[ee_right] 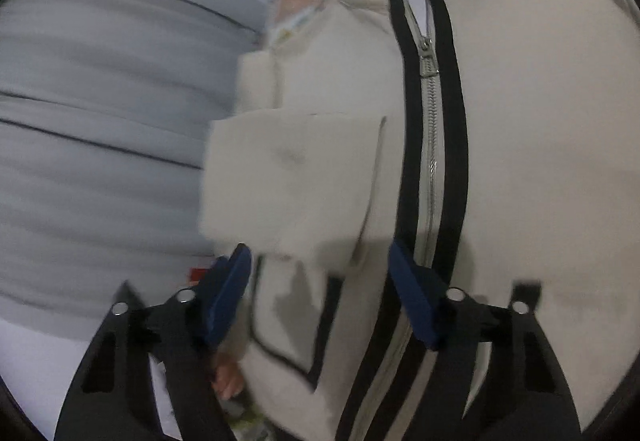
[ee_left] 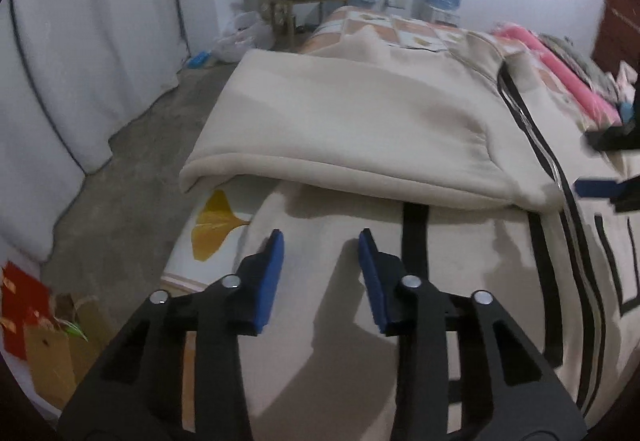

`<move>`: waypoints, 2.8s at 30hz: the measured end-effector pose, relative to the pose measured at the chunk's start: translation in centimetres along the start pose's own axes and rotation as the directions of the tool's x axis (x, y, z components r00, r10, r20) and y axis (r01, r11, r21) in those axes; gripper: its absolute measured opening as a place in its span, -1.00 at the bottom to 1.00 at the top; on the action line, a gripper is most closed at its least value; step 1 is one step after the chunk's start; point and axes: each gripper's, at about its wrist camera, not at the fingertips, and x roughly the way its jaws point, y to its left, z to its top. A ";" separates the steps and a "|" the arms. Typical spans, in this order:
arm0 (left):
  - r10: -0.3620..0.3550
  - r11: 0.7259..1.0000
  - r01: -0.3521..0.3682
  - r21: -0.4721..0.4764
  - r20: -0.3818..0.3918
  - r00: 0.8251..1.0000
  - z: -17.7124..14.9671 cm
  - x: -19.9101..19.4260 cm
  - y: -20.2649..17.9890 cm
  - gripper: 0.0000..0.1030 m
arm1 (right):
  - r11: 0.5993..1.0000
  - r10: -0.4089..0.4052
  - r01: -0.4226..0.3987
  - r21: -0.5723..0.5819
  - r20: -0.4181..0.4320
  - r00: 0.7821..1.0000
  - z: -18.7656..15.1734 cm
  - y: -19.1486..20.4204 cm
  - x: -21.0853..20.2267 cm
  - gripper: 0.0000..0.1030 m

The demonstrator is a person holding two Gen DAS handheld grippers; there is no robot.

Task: Fold large clothes

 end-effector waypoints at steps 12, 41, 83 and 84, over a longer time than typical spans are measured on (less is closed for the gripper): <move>-0.039 0.998 0.041 -0.041 0.044 0.998 0.3 1.6 0.2 -0.37 | 0.967 -0.205 0.208 -0.145 0.038 0.978 1.7 2.1 3.8 -0.83; 0.077 0.997 -0.078 -0.018 -0.047 0.996 1.6 2.2 -2.0 -0.37 | 0.977 -0.203 0.211 0.021 0.384 0.901 2.4 -10.4 -14.6 -0.90; 0.198 0.980 -0.194 0.040 -0.108 0.974 1.7 2.5 -3.2 -0.25 | 0.877 -0.424 0.471 -0.095 0.309 0.851 3.4 -12.1 -12.5 -0.60; 0.193 0.981 -0.190 0.037 -0.110 0.975 1.7 2.5 -3.1 -0.22 | 0.874 -0.426 0.476 -0.096 0.320 0.846 3.1 -11.8 -13.2 -0.57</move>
